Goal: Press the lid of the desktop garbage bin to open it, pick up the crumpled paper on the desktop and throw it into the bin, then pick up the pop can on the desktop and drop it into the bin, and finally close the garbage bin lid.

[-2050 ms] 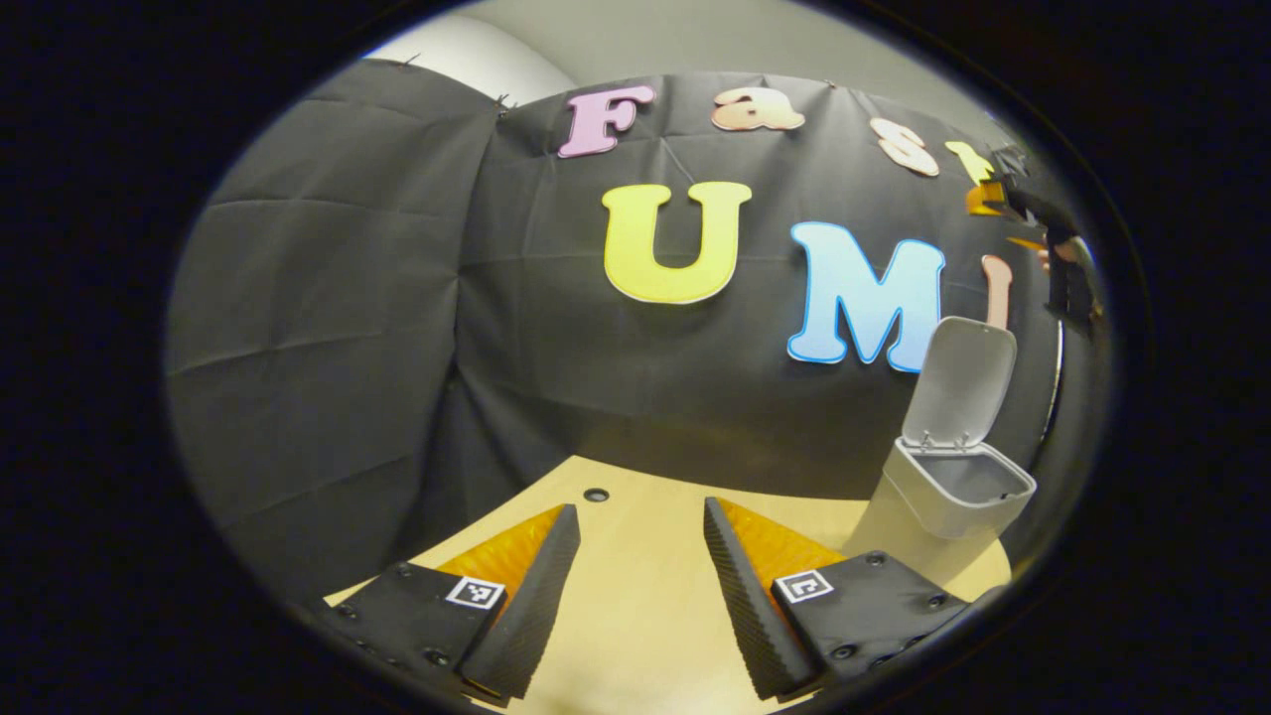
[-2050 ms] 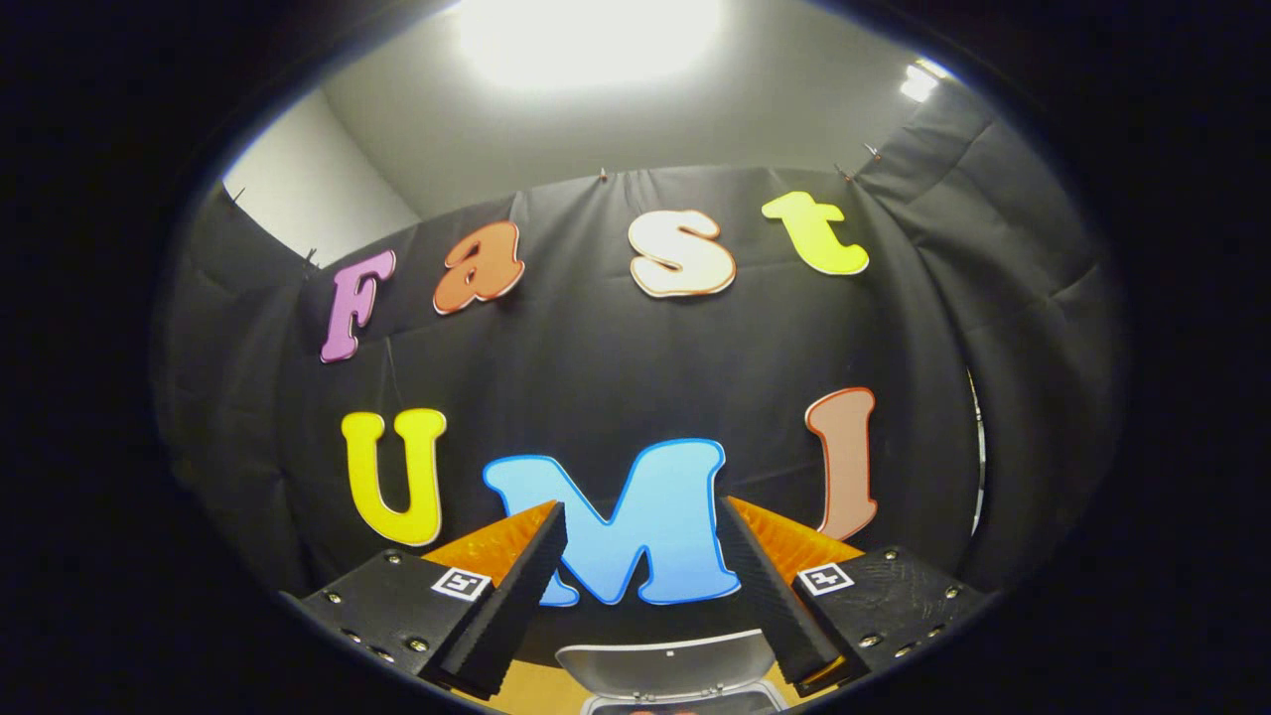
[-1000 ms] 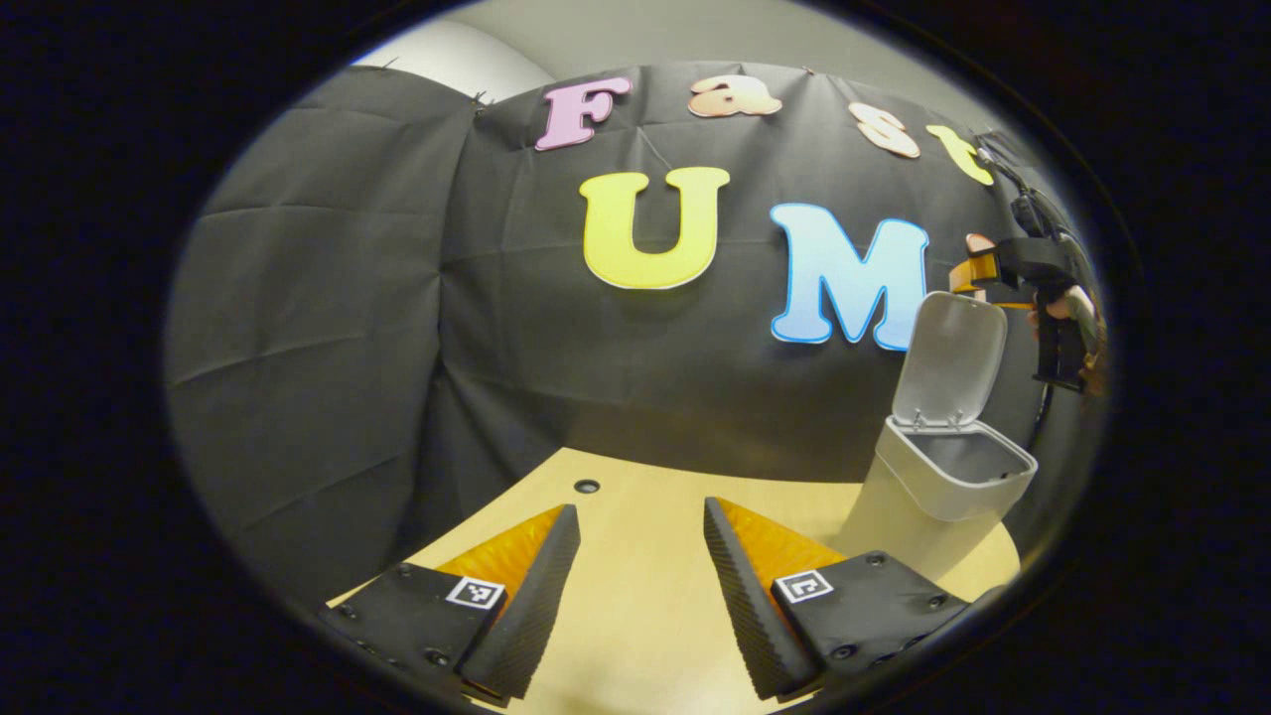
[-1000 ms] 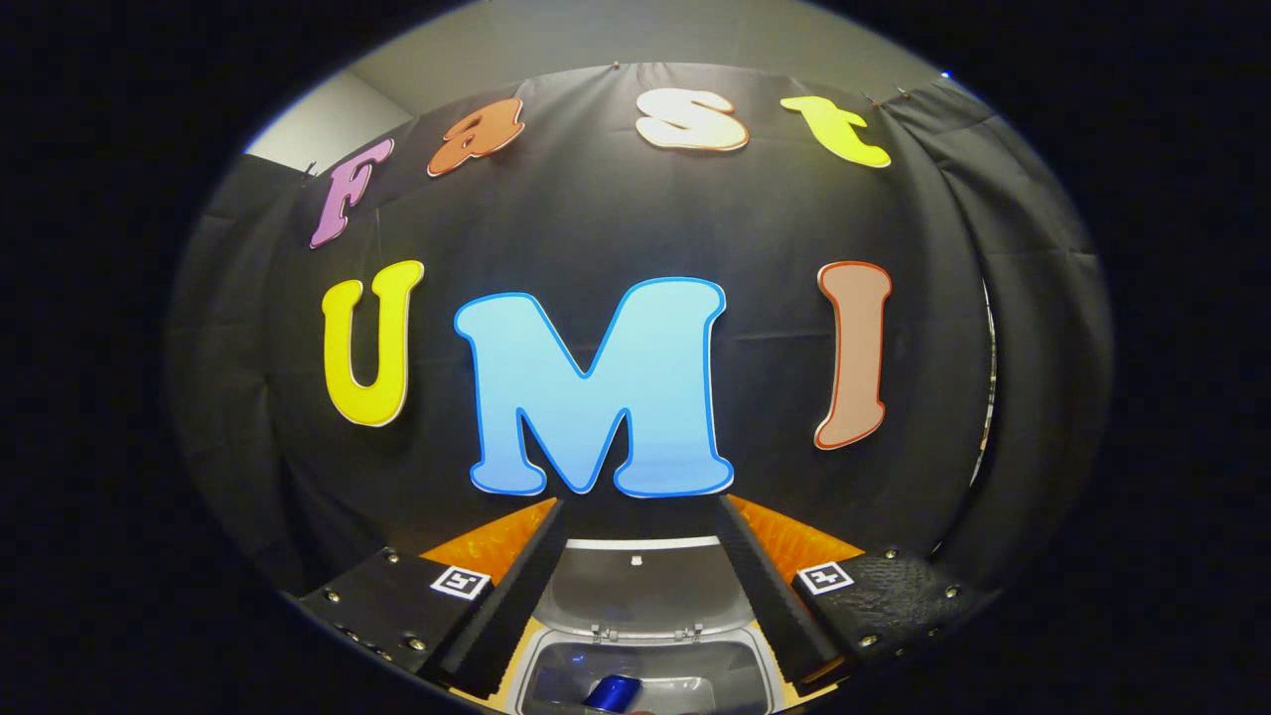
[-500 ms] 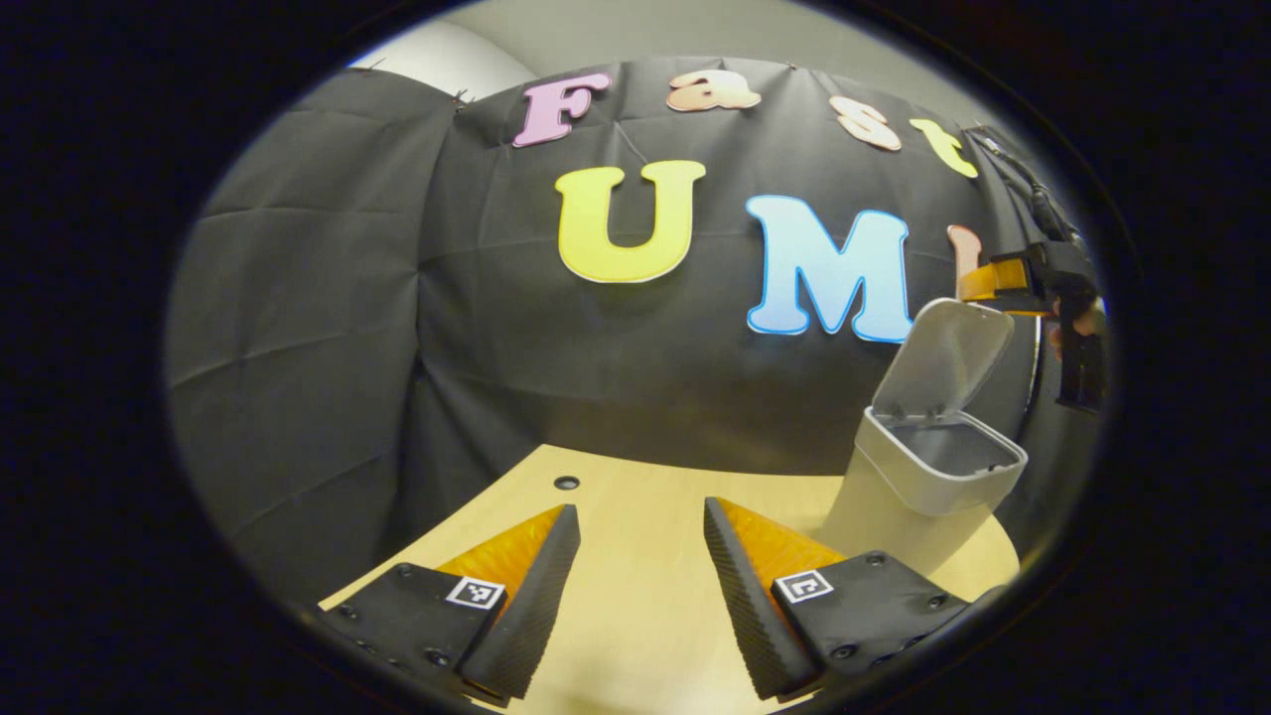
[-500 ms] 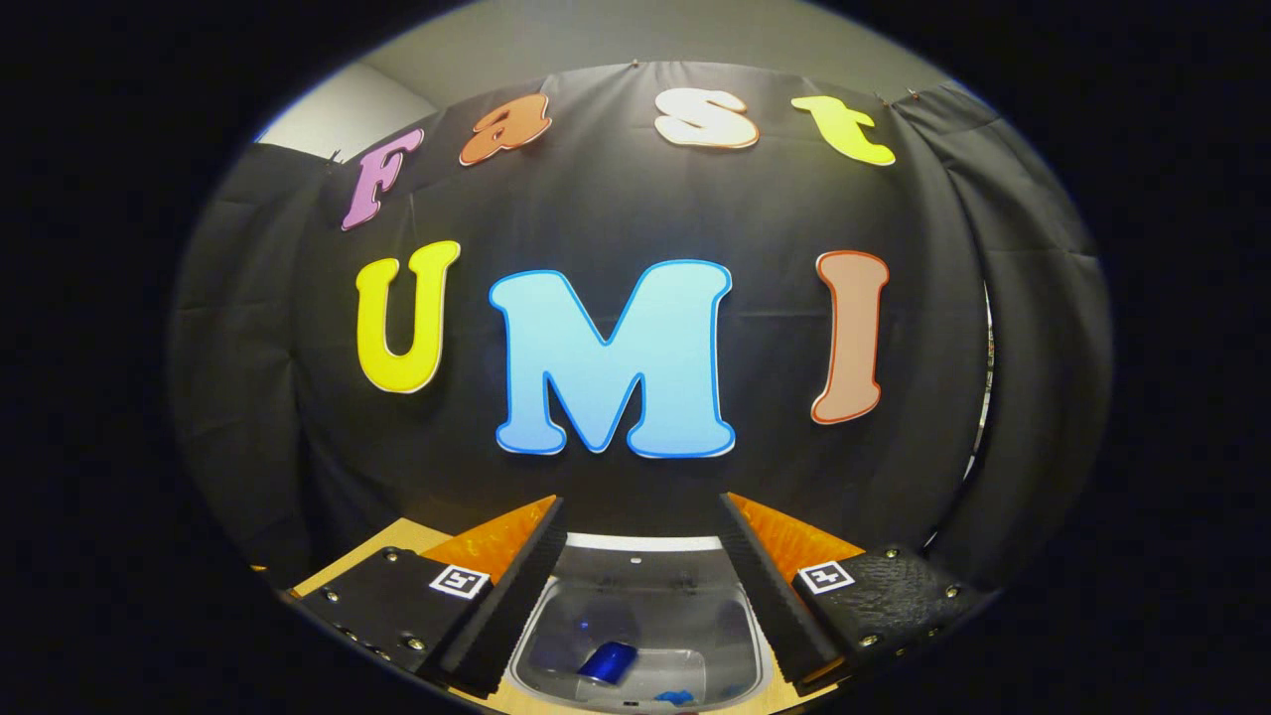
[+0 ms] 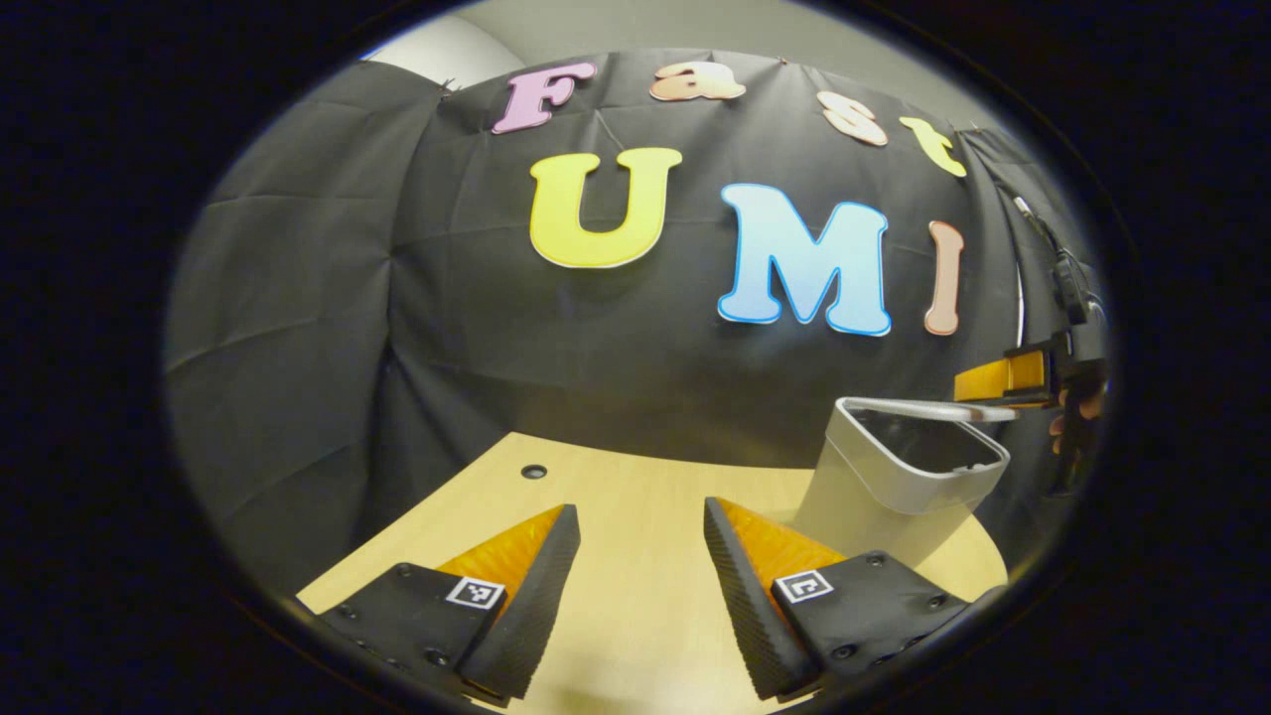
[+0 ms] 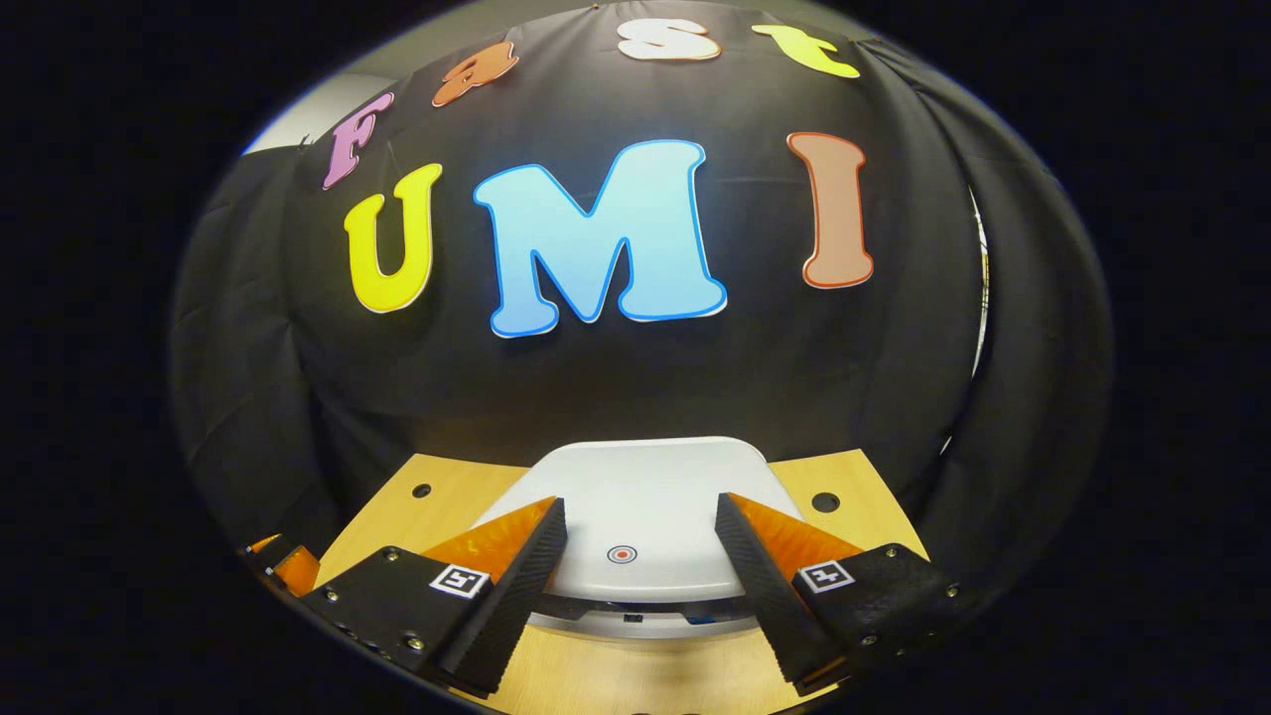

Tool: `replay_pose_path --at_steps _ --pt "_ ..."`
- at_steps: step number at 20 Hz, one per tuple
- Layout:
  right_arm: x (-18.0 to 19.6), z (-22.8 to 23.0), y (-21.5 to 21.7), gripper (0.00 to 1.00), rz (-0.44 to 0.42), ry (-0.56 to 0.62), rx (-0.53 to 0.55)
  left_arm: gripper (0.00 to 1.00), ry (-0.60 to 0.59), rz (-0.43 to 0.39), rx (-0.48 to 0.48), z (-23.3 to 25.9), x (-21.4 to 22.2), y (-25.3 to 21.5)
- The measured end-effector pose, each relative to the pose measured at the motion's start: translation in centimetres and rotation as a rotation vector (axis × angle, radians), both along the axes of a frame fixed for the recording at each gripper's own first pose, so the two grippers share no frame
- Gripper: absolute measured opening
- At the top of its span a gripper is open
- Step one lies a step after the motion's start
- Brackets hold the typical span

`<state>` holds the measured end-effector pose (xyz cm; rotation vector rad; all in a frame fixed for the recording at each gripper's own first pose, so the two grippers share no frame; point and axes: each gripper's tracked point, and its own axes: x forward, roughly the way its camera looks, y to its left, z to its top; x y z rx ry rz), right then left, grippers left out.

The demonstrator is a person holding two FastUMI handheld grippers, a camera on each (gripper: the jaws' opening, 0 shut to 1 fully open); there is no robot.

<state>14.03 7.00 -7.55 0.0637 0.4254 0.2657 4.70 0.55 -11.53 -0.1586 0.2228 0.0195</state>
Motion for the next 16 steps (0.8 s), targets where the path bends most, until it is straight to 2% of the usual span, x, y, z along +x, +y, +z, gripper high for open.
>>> replay_pose_path --at_steps 5,9,16 --pt "-0.3 -1.3 0.0 0.97 -0.007 -0.03 -0.051 0.84 0.001 -0.003 0.027 0.1 0.3 0.1" --pt "-0.7 -3.1 0.2 0.97 -0.022 -0.018 -0.051 0.84 -0.004 -0.007 0.046 0.4 0.5 0.2" --pt "-1.0 -3.2 0.1 0.97 -0.045 -0.092 -0.036 0.84 -0.001 -0.007 0.05 0.3 0.4 0.1"
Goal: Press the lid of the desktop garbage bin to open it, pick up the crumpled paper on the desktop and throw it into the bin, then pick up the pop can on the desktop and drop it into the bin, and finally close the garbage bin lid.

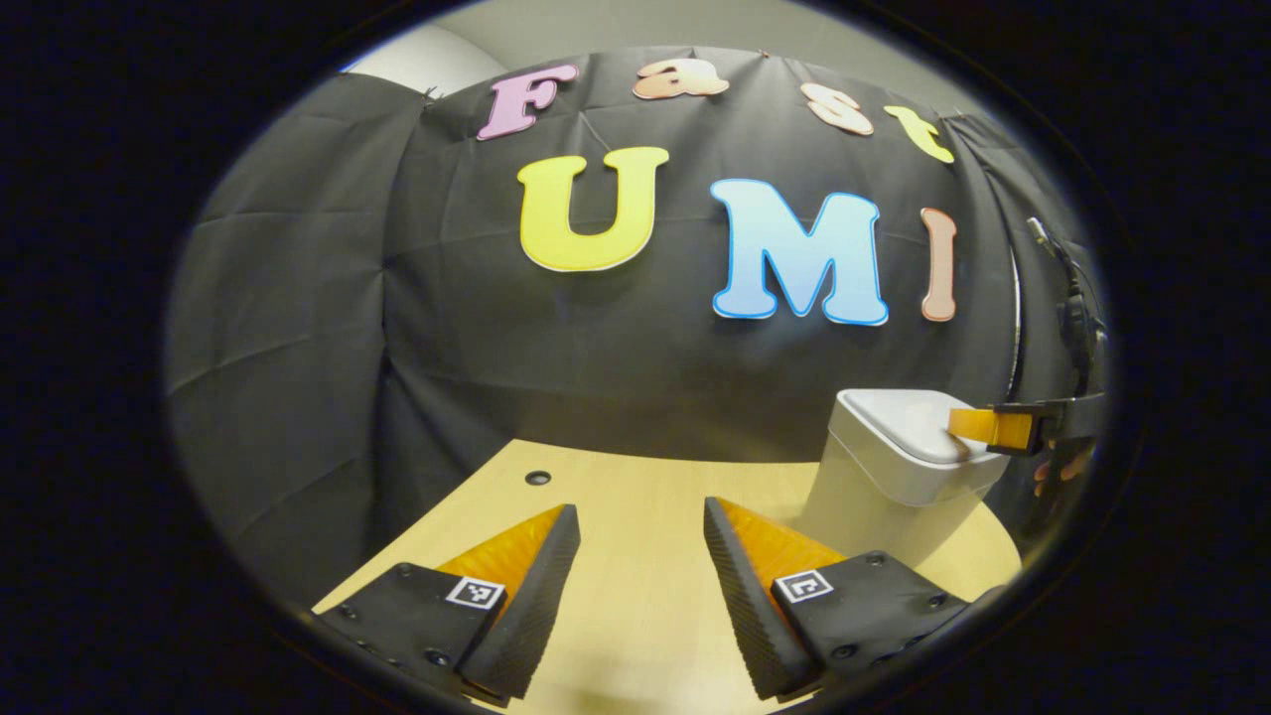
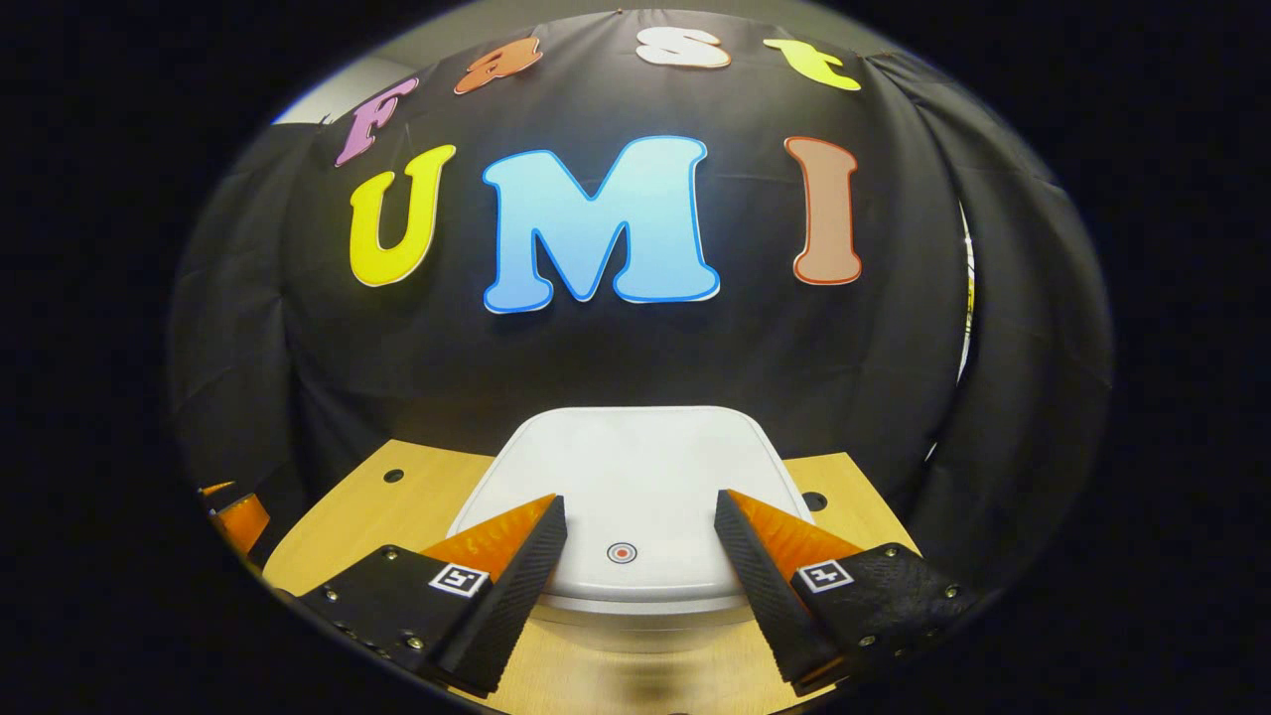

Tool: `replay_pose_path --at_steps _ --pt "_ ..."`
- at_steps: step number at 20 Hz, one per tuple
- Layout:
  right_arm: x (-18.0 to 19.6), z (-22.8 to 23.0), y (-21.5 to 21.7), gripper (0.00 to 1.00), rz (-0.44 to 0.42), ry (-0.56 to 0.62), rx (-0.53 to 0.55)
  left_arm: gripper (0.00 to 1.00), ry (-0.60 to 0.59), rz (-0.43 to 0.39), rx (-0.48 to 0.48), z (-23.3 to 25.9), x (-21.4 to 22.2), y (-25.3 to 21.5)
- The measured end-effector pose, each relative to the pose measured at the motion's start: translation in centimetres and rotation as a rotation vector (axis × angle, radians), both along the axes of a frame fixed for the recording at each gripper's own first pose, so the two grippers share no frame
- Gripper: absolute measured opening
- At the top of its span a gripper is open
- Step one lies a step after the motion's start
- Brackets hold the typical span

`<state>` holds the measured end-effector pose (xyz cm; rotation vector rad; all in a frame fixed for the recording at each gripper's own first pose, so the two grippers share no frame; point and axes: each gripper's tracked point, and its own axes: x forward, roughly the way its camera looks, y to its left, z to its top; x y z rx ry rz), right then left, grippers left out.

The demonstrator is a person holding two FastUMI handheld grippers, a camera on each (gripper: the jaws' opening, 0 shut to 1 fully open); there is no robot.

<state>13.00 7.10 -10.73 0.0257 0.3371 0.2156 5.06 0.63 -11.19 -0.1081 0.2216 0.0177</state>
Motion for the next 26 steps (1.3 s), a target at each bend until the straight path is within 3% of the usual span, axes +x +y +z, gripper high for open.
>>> replay_pose_path --at_steps 9,14,16,22,25,26 --pt "-0.1 -0.3 -0.1 0.97 -0.024 -0.143 0.046 0.84 0.004 -0.021 0.017 0.2 -0.5 -1.5" --pt "-0.2 -0.7 0.0 0.98 -0.026 -0.171 0.043 0.87 0.005 -0.048 0.04 0.2 -0.9 -2.6" --pt "-0.2 -0.7 -0.1 0.98 -0.027 -0.196 0.045 0.84 0.006 -0.056 0.045 0.2 -1.0 -2.9" --pt "-0.2 -0.6 0.0 0.98 -0.039 -0.222 0.045 0.87 0.001 -0.052 0.055 0.5 -1.3 -2.5" --pt "-0.1 -0.3 -0.1 0.97 -0.039 -0.223 0.07 0.81 -0.011 -0.045 0.057 1.2 -1.3 -2.1" --pt "-0.2 -0.3 -0.1 0.97 -0.037 -0.223 0.071 0.84 -0.017 -0.042 0.057 1.3 -1.4 -2.1"
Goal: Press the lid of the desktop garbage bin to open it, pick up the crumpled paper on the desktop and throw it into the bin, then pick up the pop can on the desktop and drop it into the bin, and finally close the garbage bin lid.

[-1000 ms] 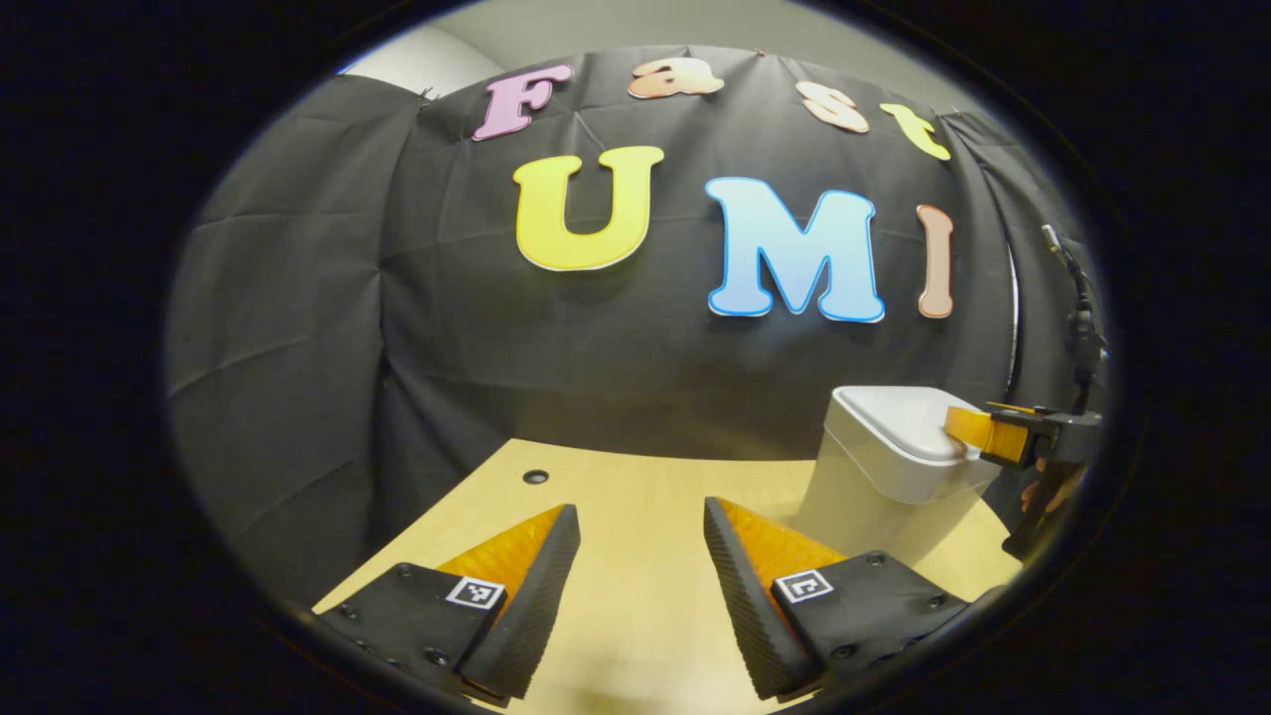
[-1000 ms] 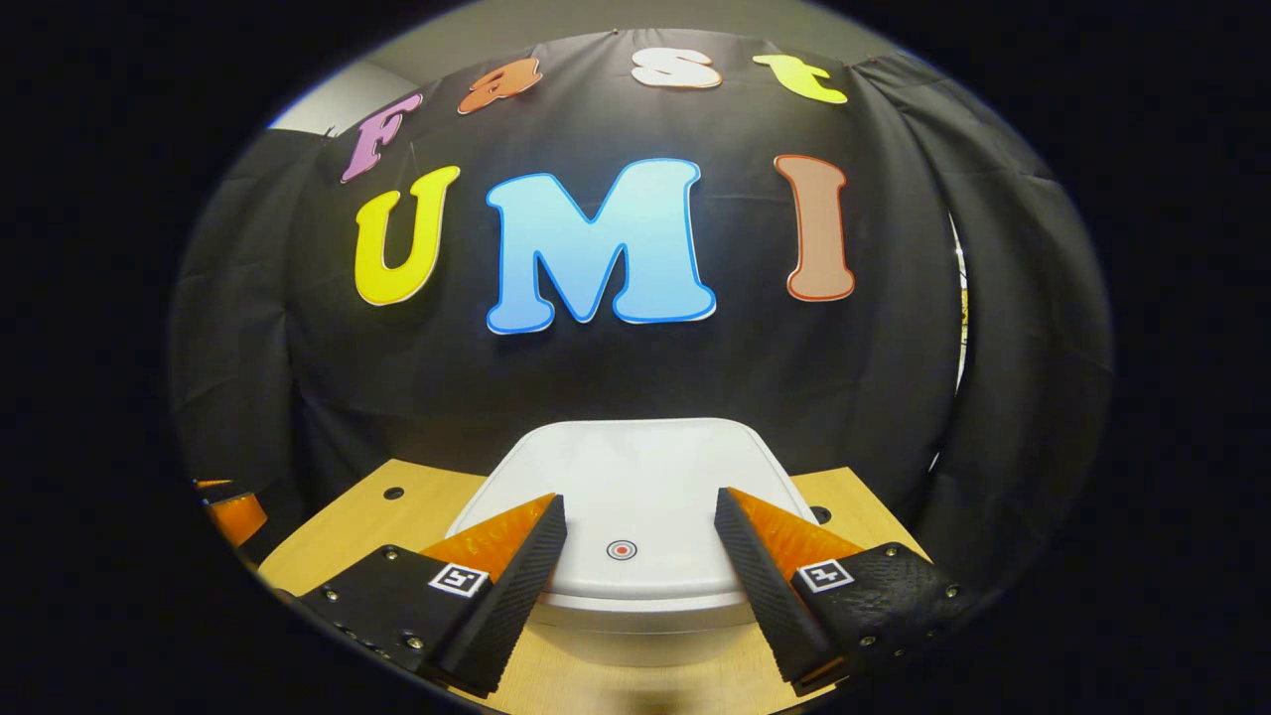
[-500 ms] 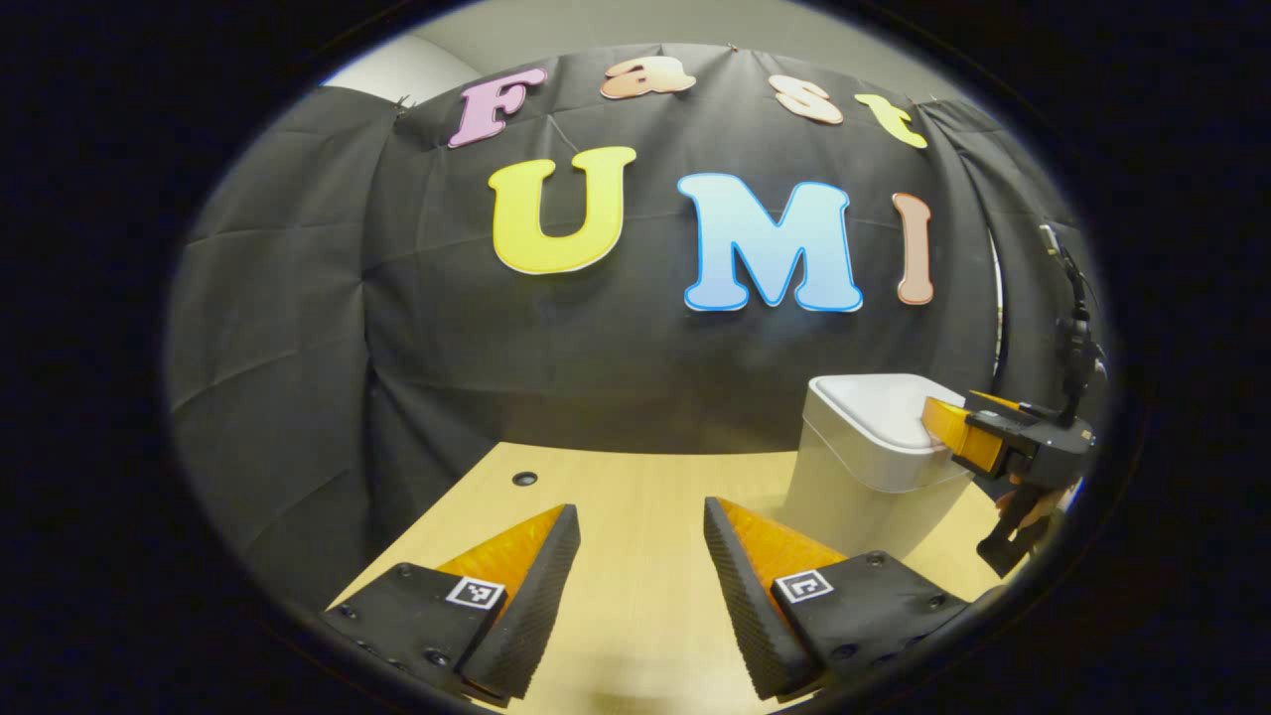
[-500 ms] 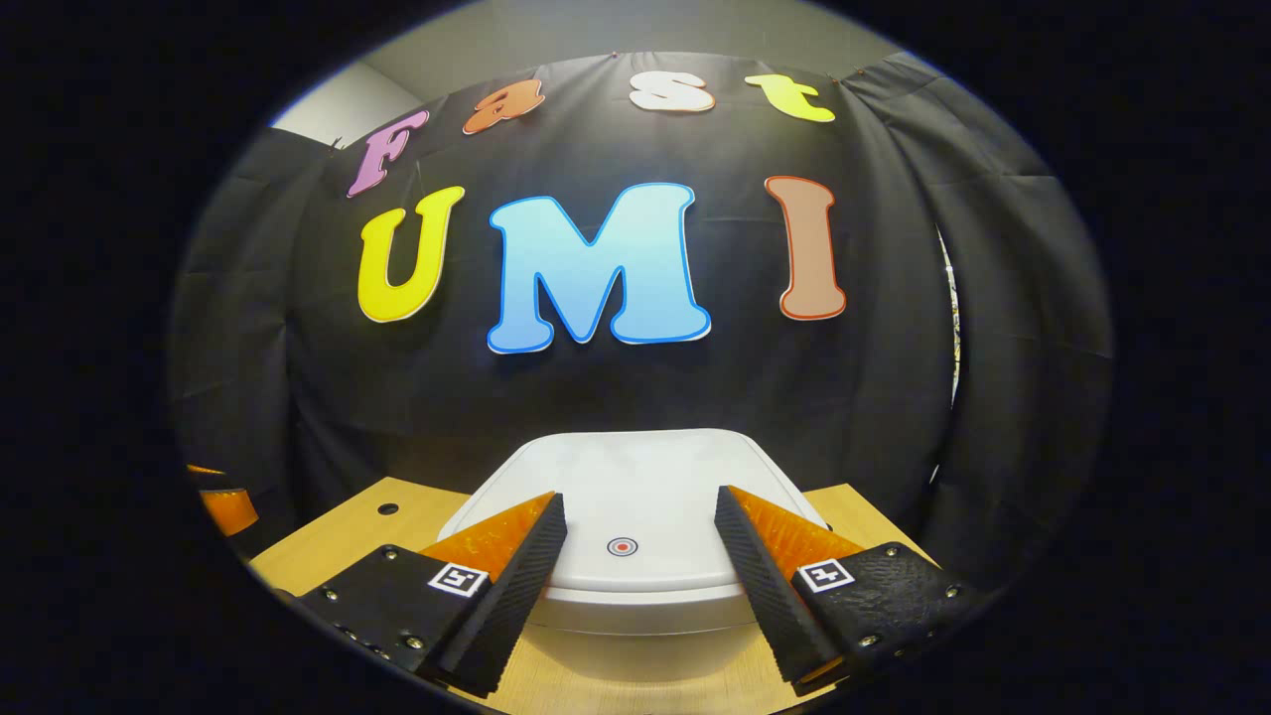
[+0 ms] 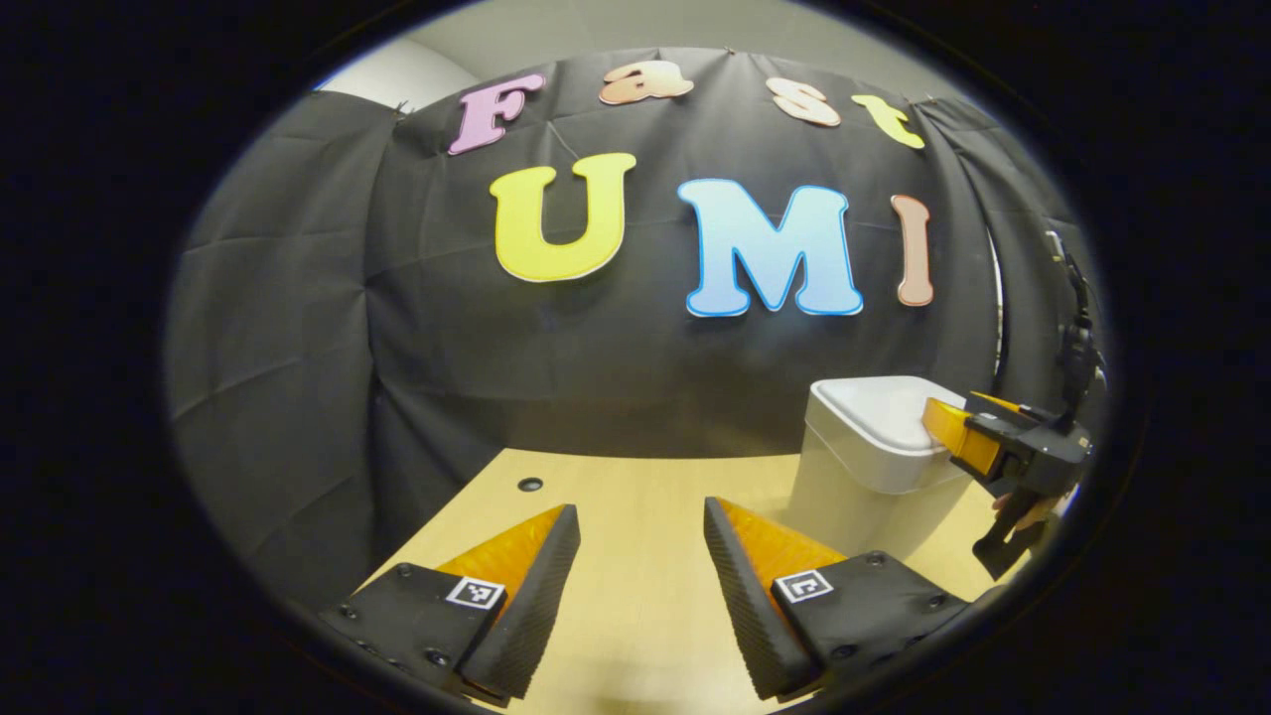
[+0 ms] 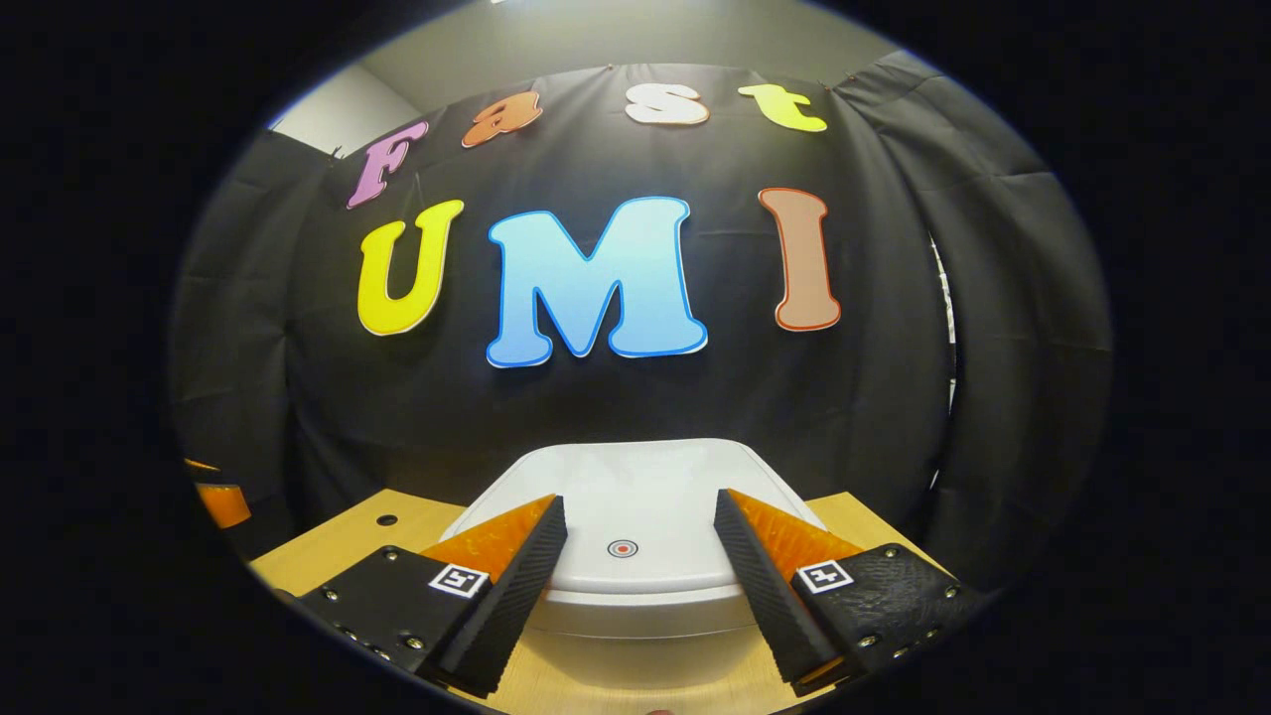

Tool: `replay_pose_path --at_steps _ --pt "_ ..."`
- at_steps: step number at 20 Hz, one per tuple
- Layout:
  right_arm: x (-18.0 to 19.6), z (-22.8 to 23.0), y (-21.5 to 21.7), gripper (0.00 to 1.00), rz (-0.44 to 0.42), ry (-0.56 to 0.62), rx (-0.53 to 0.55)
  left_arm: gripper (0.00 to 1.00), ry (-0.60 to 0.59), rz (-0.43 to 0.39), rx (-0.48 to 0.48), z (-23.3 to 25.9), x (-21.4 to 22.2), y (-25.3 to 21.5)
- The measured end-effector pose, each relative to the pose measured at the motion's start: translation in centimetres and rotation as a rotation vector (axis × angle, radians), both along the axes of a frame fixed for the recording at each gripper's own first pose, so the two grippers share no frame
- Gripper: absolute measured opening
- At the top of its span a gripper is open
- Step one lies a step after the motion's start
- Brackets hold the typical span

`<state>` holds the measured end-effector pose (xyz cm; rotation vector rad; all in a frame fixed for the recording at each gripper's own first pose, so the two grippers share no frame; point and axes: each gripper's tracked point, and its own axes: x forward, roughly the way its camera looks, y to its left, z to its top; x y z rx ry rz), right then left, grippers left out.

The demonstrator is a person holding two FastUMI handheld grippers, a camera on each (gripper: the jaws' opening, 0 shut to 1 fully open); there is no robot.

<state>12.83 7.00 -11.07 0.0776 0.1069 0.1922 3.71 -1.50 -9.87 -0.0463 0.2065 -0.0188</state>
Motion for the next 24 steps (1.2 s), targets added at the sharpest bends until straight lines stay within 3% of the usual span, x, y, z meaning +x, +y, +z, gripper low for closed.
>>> replay_pose_path --at_steps 20,24 --pt "-0.7 0.5 0.0 0.96 0.005 0.054 -0.052 0.85 -0.048 -0.004 -0.027 2.5 0.3 0.7" --pt "-2.2 3.5 0.1 0.96 0.015 -0.02 -0.057 0.87 -0.053 -0.011 -0.029 2.9 0.8 0.4"
